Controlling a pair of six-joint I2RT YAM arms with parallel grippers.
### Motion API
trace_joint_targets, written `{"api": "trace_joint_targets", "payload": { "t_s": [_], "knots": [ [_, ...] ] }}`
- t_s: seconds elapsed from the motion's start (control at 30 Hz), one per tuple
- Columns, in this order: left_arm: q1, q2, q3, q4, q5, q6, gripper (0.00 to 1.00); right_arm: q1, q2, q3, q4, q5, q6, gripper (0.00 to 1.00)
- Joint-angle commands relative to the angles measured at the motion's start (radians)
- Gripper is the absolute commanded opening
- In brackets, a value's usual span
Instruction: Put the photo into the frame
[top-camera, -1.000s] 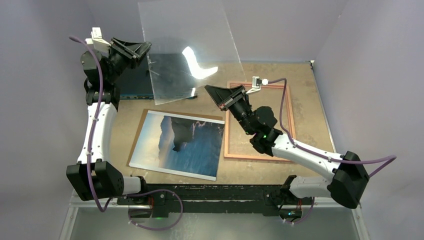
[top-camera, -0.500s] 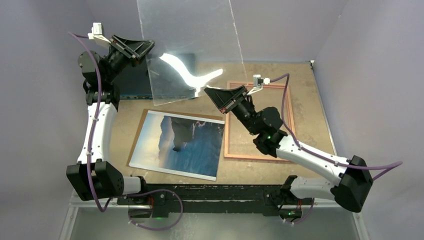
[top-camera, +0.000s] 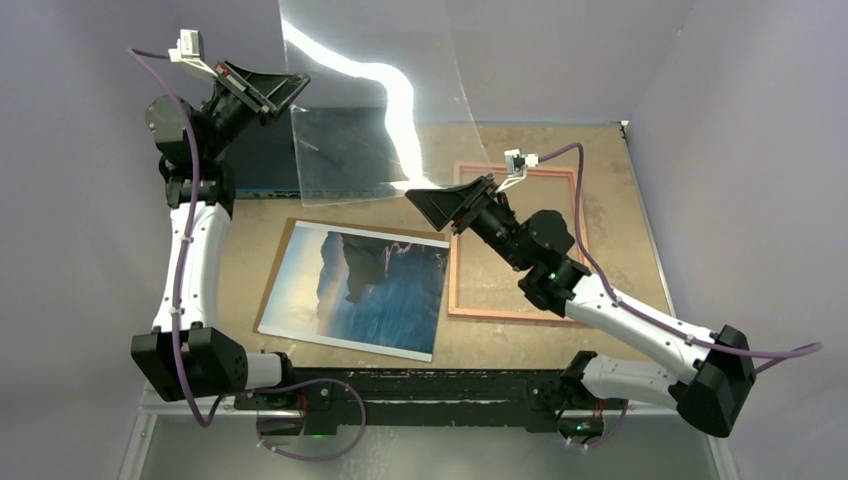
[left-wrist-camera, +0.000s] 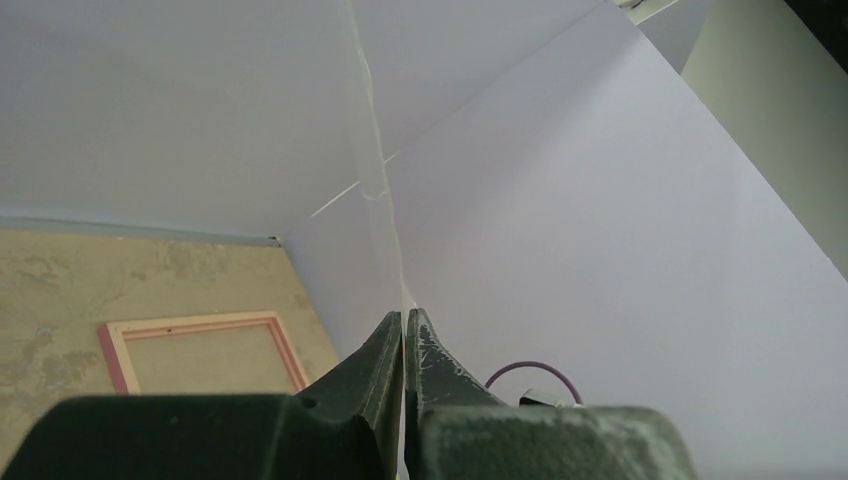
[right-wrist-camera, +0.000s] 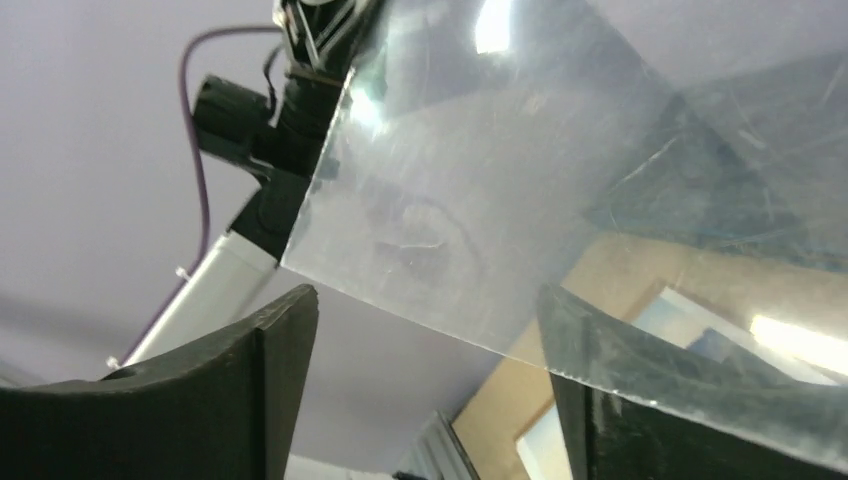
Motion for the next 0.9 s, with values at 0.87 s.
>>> {"api": "trace_joint_targets", "payload": {
  "t_s": [0.87],
  "knots": [
    [-0.006, -0.055, 0.357, -0.448, 0.197, 0.736, 0.00, -0.221, -0.066, -0.028, -0.033, -0.499, -0.234, 0.99]
  ]
}}
